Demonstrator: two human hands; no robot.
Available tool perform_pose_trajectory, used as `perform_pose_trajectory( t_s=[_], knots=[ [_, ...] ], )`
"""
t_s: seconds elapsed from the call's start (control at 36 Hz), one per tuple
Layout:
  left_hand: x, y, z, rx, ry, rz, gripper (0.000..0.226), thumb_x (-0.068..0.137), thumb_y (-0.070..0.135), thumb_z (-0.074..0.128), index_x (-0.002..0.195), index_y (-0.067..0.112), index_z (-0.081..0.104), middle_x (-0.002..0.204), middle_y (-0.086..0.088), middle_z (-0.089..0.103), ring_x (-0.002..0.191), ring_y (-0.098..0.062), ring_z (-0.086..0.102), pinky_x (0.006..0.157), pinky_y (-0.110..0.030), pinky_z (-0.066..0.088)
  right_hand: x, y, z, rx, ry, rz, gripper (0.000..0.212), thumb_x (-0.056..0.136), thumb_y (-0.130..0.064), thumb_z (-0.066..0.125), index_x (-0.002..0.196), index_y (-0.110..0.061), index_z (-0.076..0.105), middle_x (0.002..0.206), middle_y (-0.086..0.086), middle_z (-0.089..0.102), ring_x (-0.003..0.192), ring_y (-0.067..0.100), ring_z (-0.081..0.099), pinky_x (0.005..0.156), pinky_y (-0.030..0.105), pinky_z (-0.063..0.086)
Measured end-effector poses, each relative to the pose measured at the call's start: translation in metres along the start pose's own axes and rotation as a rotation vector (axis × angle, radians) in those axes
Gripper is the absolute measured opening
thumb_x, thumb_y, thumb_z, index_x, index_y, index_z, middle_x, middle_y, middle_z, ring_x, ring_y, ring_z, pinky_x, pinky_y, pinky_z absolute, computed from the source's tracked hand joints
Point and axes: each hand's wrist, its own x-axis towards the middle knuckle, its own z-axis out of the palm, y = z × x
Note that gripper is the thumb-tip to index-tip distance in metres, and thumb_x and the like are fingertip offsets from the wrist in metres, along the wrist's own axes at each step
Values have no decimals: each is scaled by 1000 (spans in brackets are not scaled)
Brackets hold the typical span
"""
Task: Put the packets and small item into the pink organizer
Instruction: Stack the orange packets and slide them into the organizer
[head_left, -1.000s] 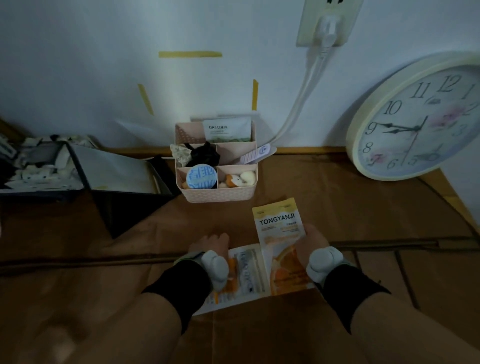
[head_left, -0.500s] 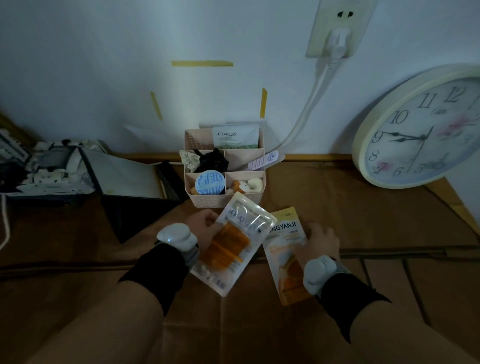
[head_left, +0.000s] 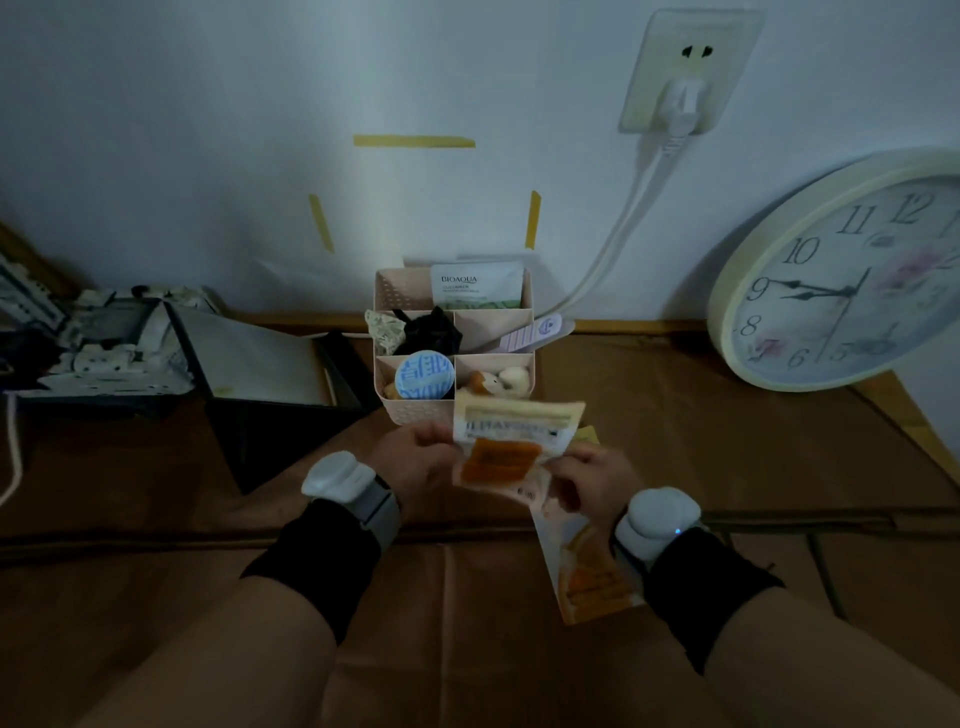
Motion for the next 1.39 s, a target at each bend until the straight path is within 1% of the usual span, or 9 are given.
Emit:
perform_pose_trajectory(
  t_s=[0.11,0.33,0.56,0.69,0.81,0.89,1.0,1.14,1.39],
  knots=[
    [-5,-4,0,175,-76,47,45,75,-11,62,44,21,69,94,5,67,100,-22,59,97,-37,47,-1,-4,-6,183,-32,81,22,91,-3,45,85,3,65,72,11,63,66,23,58,60,26,52],
    [-4,-8,9,184,-109,-41,35,83,-12,56,59,11,68,103,-12,64,92,-30,62,97,-50,49,2,8,-9,-38,44,-43,41,78,2,55,55,-28,72,76,14,65,72,32,58,77,54,55],
    [2,-9,11,284,23,8,33,80,-5,61,61,21,63,91,-16,65,88,-32,61,94,-49,51,2,7,-10,-179,16,-102,37,80,2,55,59,-26,65,64,5,61,64,26,56,65,32,54],
    [0,3,16,556,236,153,12,78,13,65,89,19,65,97,-3,66,96,-23,62,84,-29,47,1,-10,-7,-885,-225,-310,22,82,-4,51,74,-22,61,85,3,67,88,25,60,68,23,41],
    [-5,14,27,720,-15,232,40,78,14,66,118,19,60,114,2,63,111,-15,58,91,-24,44,0,-29,2,-1327,-364,-307,21,86,-7,49,102,-15,60,94,3,61,99,25,50,72,27,31],
    [-9,17,39,906,-258,175,38,86,25,62,123,15,58,123,-4,63,118,-21,57,97,-28,43,-3,-38,7,-1421,-328,-459,13,85,-14,49,83,-25,55,102,3,65,99,23,44,79,35,35],
    [-8,5,40,988,-259,97,33,91,30,54,101,2,68,104,-16,69,91,-23,62,74,-26,39,-4,-27,2,-1177,41,-848,29,68,-35,39,59,-19,62,72,4,68,84,33,60,74,48,53],
    [-11,-21,34,746,-78,-48,33,91,26,54,116,6,63,113,-16,67,97,-30,62,72,-25,41,5,-11,-26,-889,198,-274,28,88,-20,40,106,-14,60,125,12,48,117,32,40,97,37,38],
    [-14,-56,53,691,-106,-243,34,89,21,58,115,1,63,105,-16,66,86,-23,56,76,-28,45,15,32,-47,-746,138,144,38,90,-13,53,126,-2,48,130,18,55,117,35,54,88,32,45]
  ],
)
